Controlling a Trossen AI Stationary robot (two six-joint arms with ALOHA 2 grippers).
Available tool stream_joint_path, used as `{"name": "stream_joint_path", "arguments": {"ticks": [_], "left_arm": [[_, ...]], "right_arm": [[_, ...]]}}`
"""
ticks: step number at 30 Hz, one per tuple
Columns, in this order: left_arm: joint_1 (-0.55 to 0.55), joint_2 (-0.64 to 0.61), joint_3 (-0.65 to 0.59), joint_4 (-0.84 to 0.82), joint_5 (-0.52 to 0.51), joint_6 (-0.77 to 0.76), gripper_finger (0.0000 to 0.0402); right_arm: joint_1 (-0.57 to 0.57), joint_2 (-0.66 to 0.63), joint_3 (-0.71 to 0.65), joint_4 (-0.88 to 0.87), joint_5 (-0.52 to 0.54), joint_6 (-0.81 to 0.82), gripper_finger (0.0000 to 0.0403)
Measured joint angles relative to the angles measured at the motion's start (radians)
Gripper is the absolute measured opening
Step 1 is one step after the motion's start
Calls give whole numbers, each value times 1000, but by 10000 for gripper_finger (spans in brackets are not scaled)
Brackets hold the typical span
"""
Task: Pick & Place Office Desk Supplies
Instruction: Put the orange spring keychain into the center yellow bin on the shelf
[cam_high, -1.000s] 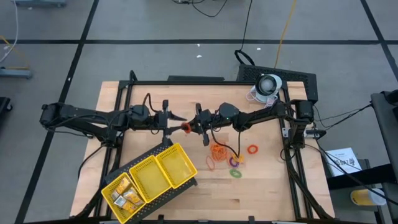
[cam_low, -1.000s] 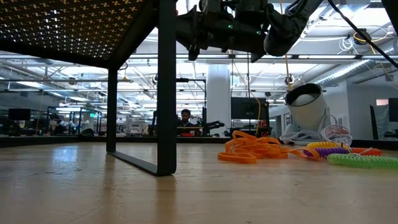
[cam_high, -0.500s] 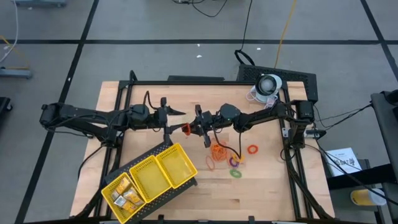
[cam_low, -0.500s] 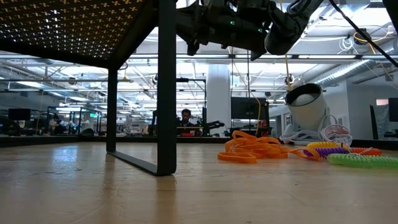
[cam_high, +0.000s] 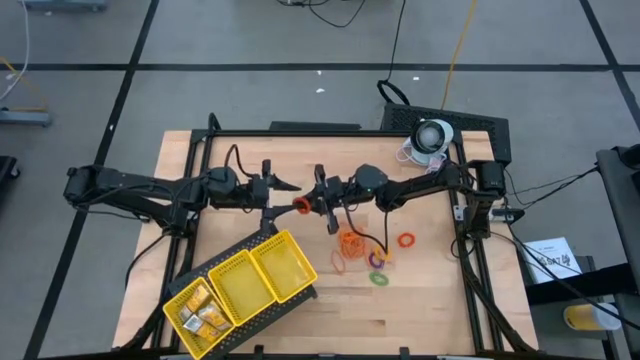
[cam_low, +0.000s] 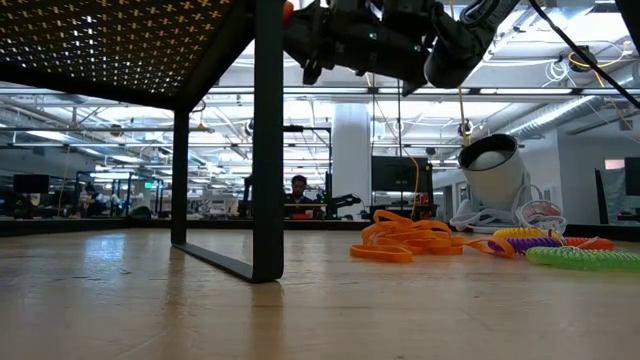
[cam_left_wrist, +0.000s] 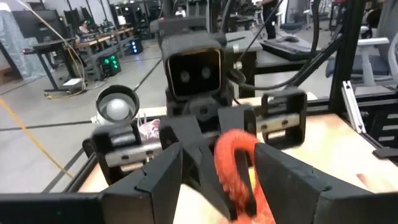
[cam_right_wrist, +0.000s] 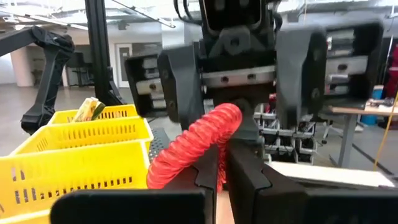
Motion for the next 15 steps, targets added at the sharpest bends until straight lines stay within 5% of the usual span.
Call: {"name": "stream_joint_path", "arguments": {"ticks": [15], "left_arm": [[1,17,-1,19,1,-27,206]], "right_arm": [[1,0,1,38,0,-3,9]]}}
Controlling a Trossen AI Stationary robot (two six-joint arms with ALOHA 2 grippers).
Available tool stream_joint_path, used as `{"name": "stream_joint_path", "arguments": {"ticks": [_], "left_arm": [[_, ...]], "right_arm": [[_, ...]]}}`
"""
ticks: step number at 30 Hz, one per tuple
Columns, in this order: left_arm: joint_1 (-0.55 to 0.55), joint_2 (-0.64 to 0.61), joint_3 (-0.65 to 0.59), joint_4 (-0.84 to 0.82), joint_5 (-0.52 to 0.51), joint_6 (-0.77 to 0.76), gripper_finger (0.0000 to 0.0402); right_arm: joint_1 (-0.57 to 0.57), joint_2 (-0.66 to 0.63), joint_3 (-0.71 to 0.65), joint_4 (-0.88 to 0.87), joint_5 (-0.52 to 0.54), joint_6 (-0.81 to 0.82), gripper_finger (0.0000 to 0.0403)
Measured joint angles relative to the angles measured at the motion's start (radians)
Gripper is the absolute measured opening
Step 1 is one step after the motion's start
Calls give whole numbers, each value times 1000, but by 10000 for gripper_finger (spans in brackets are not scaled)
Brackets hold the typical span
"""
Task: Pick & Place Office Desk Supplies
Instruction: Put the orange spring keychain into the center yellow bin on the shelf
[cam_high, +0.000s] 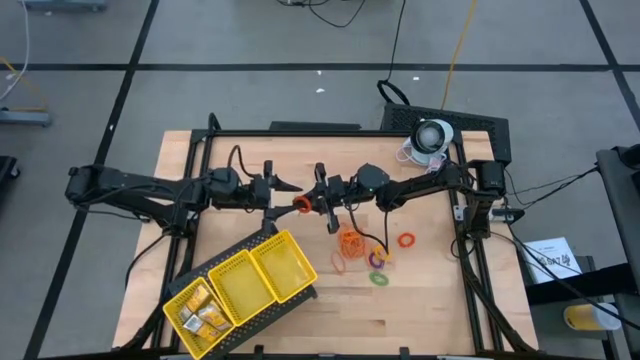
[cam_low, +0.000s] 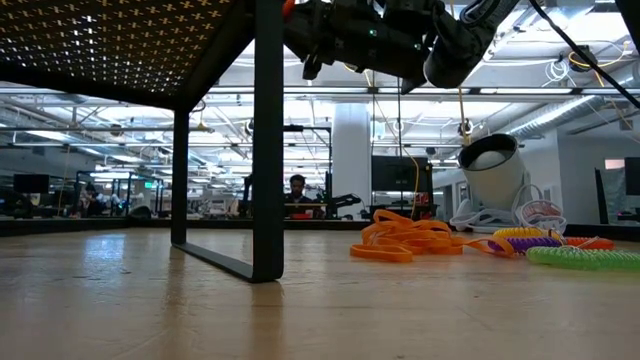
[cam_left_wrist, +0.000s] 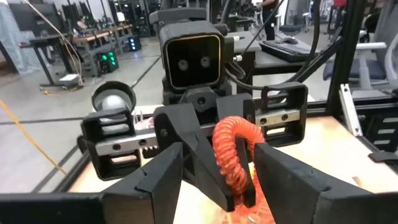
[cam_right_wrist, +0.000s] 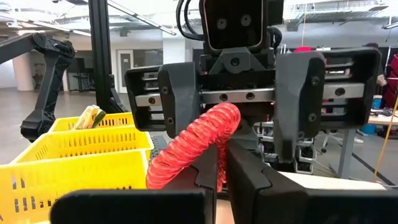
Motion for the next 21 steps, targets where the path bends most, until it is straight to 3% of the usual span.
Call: {"name": "stream_joint_path", "arguments": {"ticks": [9,15,21], "left_arm": [[2,66,-1,34,5,-19,111],[1,36,-2,54,8,-16,113],[0,24,-2,63,23,-15,154]], "right_arm": [[-1,-3,0,-3,0,-8,7],[-1,-4,0,-12,1,-12,7],[1,-3,3,-27,0,-2,9]]}}
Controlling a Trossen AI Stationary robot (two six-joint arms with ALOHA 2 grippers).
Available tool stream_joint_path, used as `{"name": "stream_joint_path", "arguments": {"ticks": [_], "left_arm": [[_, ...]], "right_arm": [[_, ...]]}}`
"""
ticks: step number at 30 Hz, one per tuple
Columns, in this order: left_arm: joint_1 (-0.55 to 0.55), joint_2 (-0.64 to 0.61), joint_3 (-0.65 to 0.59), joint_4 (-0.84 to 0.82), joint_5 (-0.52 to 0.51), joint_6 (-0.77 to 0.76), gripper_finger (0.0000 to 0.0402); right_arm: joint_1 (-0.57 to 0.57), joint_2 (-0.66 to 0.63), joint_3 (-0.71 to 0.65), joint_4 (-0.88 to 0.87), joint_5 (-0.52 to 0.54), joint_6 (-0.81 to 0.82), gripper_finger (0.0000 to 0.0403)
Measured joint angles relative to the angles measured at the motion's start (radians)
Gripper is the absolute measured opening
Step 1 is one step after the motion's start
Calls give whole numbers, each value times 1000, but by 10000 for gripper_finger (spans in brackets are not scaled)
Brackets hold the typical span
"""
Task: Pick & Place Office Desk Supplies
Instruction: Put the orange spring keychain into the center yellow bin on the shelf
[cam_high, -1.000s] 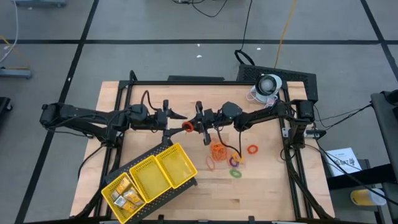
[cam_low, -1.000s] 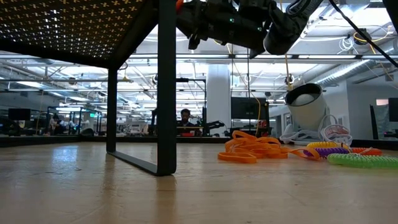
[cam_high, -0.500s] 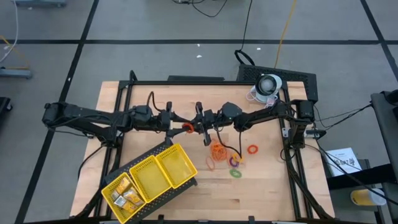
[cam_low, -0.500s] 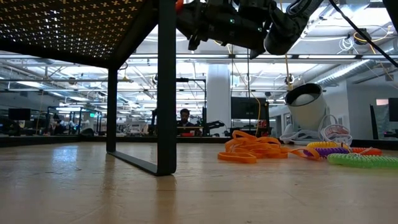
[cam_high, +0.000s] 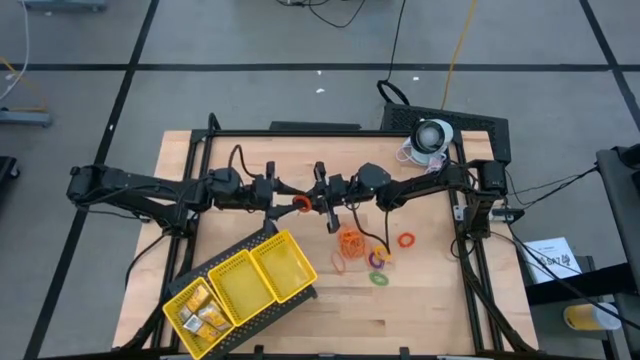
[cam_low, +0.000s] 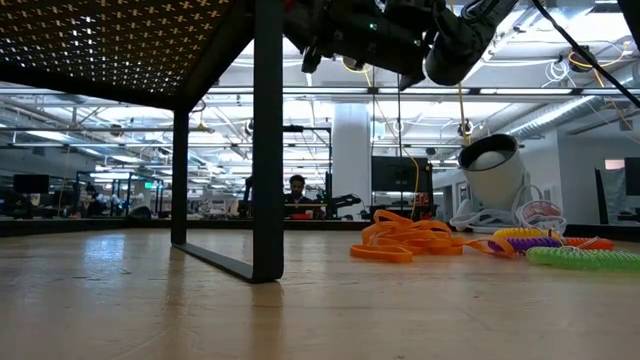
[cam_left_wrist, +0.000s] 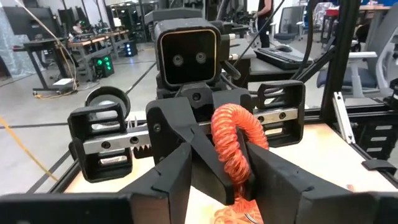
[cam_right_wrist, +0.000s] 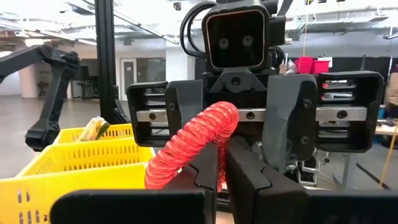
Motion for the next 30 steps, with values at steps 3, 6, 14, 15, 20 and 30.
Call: {"name": "stream_joint_path", "arguments": {"ticks": [3,6,14,15,20,30], "left_arm": [[-1,0,0,5,4,-1,150],[-1,0,0,13,2,-2,146],[0,-23,7,85,2,32,163],[0,-23,7,93,2,33,163],[0,-18,4,111,9,27,159],[-1,-17,5,52,17,0,156]], "right_arm": [[0,0,0,-4,0,6,9],[0,0,0,-7,0,6,9],[0,12,-6,-57,-3,10,9],[0,13,-7,-77,-1,9,9],[0,3,-2,-73,2,-4,9],[1,5,-3,-6,0,-4,9]]}}
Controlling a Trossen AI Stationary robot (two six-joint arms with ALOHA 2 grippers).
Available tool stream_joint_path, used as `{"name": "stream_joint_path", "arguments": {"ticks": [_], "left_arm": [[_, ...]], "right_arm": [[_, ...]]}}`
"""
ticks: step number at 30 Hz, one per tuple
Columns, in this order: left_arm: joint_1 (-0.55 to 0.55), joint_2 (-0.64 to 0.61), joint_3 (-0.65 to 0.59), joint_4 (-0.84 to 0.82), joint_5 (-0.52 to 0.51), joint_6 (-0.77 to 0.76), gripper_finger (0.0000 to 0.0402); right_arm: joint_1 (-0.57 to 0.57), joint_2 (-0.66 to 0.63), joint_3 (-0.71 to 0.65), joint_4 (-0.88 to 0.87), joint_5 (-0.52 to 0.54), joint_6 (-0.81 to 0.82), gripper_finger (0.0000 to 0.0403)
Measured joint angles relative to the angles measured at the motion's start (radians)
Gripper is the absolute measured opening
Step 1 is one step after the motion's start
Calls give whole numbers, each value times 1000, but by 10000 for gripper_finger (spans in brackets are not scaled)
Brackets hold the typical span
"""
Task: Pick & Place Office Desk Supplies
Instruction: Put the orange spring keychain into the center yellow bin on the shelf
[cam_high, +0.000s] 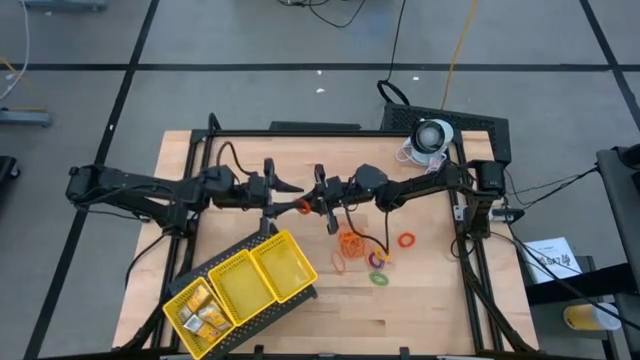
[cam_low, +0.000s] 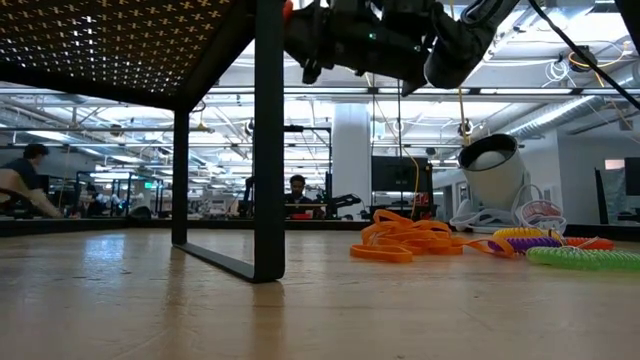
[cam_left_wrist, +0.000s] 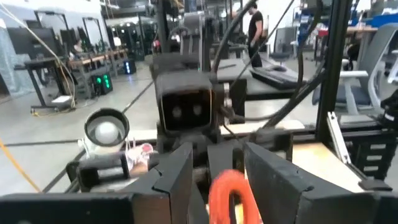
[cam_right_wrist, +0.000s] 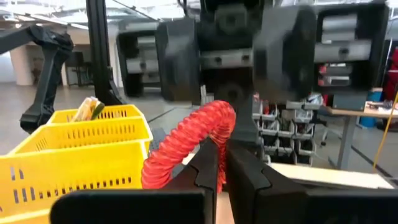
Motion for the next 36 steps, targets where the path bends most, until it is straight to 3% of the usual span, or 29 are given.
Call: {"name": "stream_joint_path", "arguments": {"ticks": [17,36], "left_arm": [[1,0,-1,-61,0,-21,140],[1,0,-1,-84,-19,-20,66]], "right_arm": [[0,-1,0,32,-1,0,9],[0,-1,0,35,0,0,9]]}}
